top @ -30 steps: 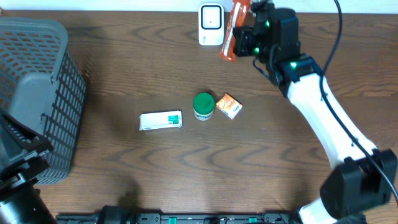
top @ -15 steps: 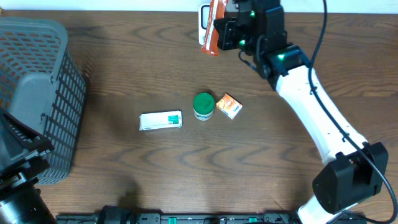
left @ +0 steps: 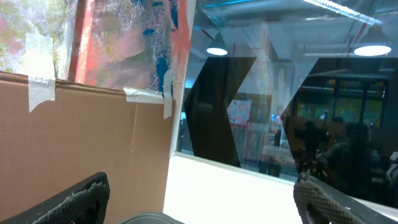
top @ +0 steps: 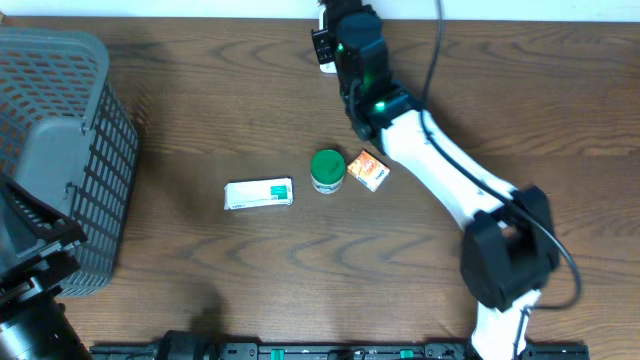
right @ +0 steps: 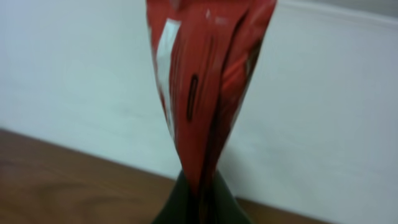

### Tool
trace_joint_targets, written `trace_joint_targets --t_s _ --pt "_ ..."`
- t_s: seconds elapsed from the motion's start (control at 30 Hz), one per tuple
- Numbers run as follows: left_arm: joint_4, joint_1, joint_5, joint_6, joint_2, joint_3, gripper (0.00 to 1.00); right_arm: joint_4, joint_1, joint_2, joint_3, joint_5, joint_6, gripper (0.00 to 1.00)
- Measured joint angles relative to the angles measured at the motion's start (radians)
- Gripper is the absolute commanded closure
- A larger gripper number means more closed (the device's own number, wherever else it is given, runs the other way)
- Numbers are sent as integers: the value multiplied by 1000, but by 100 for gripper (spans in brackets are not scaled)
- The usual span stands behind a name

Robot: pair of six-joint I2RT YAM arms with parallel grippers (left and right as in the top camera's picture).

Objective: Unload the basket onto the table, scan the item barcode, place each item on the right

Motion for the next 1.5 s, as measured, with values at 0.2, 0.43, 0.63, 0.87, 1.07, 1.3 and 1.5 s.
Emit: trace_joint_targets --t_s 0.2,0.43,0.63,0.87,1.07,1.3,1.5 --pt "0 0 0 0 0 0 5 134 -1 181 58 116 -190 99" --pt "0 0 0 0 0 0 5 154 0 415 357 172 -370 99" --pt "0 0 0 0 0 0 5 160 0 610 586 222 -578 99" --pt "0 0 0 0 0 0 5 133 3 724 608 252 -771 99" --pt "0 0 0 0 0 0 5 63 3 729 619 257 -830 99" --pt "-1 0 0 0 0 0 5 -114 5 717 619 258 -845 99" --pt "0 0 0 0 0 0 5 -389 7 568 618 297 -843 99"
